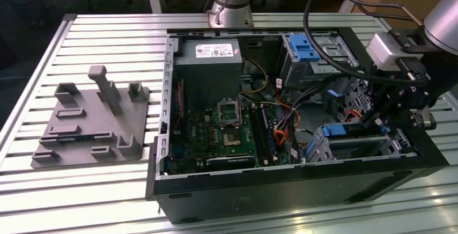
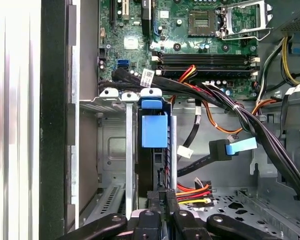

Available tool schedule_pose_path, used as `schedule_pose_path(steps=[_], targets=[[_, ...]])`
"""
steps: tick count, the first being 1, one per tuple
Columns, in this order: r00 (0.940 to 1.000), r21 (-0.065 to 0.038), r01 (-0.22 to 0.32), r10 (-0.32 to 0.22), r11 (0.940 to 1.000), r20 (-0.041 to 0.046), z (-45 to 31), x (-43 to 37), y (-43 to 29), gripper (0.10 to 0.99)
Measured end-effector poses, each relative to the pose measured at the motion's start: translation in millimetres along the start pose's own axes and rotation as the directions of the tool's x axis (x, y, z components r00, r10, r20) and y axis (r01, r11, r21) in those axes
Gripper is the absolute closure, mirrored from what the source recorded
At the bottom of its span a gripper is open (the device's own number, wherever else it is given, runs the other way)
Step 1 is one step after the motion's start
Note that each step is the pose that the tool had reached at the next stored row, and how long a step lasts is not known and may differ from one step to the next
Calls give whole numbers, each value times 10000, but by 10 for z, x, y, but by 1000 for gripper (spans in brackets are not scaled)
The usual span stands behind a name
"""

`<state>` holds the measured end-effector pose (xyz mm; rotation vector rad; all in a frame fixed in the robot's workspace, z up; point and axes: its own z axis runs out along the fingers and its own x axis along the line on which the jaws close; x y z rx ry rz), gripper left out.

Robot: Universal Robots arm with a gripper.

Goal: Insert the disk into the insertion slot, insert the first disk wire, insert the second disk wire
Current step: 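Insert the first disk wire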

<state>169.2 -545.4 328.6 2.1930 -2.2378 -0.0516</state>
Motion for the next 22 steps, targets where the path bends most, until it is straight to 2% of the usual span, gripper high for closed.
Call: schedule_pose_path(steps=[3, 4, 5, 6, 7, 8, 13, 17, 22], targets=[[10000, -3, 49, -49, 10000, 34, 2, 2, 0, 910], [10000, -2, 56, -56, 10000, 49, -1, 2, 0, 855], [10000, -2, 60, -60, 10000, 60, -11, 2, 0, 855], [10000, -2, 62, -62, 10000, 66, -28, 2, 0, 792], [10000, -3, 63, -63, 10000, 69, -50, 1, 1, 792], [10000, -2, 63, -63, 10000, 70, -78, 0, 2, 729], [10000, 11, 63, -63, 10000, 69, -267, -18, 8, 729], [10000, 54, 63, -63, 10000, 69, -389, -47, 12, 729], [10000, 55, 62, -63, 10000, 71, -392, -48, 12, 729]])
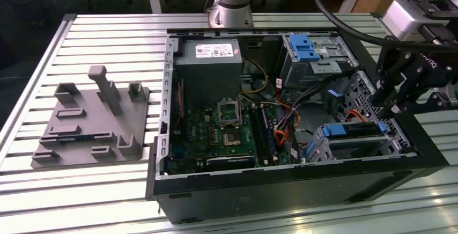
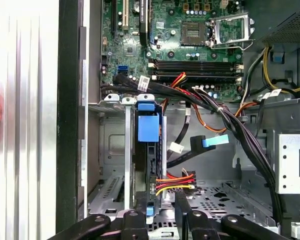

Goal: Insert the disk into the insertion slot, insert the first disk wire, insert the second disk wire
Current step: 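Insert the second disk wire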

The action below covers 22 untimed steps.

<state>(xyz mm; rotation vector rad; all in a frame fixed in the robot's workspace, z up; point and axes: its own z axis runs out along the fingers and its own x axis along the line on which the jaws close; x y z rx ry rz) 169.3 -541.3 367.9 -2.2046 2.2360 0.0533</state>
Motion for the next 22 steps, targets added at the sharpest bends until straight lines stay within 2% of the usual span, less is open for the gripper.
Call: schedule_pose_path(steps=[11, 14, 16, 18, 20, 22], targets=[[10000, 0, 0, 0, 10000, 0, -2, 0, 0, 729], [10000, 1, -3, 3, 10000, -68, -2, -45, 1, 729], [9998, 3, -5, 5, 10000, -201, 0, -113, 2, 729], [9992, 6, -9, 9, 10000, -400, 3, -181, 2, 729], [9979, 9, -15, 15, 10000, -648, 4, -243, 3, 729], [9951, 11, -22, 23, 10000, -988, 6, -296, 4, 729]])
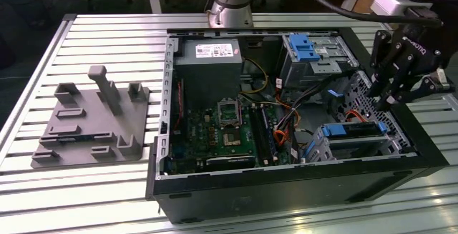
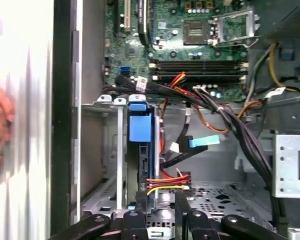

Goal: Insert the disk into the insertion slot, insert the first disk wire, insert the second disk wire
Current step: 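Insert the second disk wire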

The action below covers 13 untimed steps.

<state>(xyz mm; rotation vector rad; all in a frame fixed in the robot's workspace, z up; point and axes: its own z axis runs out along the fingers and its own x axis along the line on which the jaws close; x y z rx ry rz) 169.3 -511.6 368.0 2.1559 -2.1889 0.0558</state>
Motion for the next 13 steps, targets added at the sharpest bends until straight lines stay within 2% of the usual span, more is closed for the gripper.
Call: schedule_pose_path(steps=[4, 9, 10, 11, 13], targets=[[9973, 9, -18, 19, 10000, -736, -5, -87, 4, 729], [9866, 38, -38, 44, 10000, -1634, -9, -148, 22, 729], [9844, 56, -43, 52, 10000, -1760, -7, -154, 34, 729], [9834, 79, -53, 66, 10000, -1815, -6, -160, 48, 729], [9832, 112, -93, 112, 9999, -1822, -3, -174, 80, 729]])
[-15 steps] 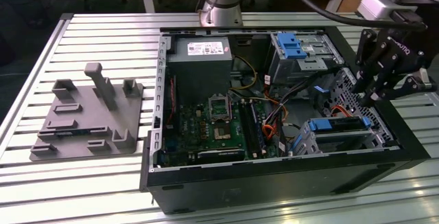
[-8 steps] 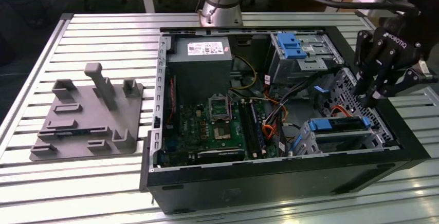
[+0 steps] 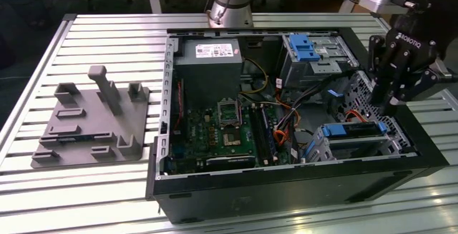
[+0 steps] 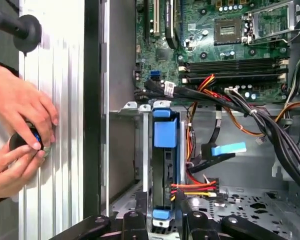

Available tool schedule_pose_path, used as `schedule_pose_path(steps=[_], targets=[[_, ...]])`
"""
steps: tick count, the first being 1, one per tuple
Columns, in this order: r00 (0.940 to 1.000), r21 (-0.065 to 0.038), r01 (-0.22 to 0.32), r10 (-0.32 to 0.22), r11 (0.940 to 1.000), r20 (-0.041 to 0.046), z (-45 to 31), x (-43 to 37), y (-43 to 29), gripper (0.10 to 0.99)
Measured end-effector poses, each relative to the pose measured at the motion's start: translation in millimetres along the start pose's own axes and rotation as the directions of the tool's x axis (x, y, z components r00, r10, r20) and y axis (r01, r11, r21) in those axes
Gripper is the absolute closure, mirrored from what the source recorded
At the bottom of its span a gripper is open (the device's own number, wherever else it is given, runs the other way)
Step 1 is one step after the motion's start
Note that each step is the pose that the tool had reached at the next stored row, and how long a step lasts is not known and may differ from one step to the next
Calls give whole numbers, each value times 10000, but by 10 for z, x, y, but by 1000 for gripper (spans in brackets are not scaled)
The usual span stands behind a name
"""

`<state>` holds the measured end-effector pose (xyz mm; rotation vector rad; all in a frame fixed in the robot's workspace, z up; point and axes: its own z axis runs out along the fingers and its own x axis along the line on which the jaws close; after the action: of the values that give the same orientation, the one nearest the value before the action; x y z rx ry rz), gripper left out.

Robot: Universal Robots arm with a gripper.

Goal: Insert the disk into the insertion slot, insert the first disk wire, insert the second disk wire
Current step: 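Insert the second disk wire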

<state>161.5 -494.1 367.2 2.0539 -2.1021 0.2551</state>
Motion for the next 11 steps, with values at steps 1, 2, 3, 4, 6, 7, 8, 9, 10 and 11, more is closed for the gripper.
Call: schedule_pose_path(steps=[1, 2, 3, 4, 6, 7, 8, 9, 10, 11], targets=[[10000, 35, -17, 17, 10000, -1, -2, -14, 19, 729], [10000, 98, -33, 33, 9999, 0, 1, -25, 46, 729], [10000, 171, -53, 53, 9998, 4, 4, -35, 74, 729], [10000, 252, -74, 74, 9997, 7, 6, -49, 89, 729], [9999, 401, -111, 111, 9991, 11, 6, -95, 102, 729], [9999, 464, -119, 119, 9989, 7, 5, -123, 105, 729], [9999, 503, -111, 112, 9987, -8, 4, -146, 108, 729], [9999, 518, -94, 96, 9986, -38, 2, -163, 113, 729], [9999, 525, -74, 79, 9986, -83, 0, -183, 124, 729], [9999, 530, -60, 67, 9986, -128, -3, -203, 138, 729]])
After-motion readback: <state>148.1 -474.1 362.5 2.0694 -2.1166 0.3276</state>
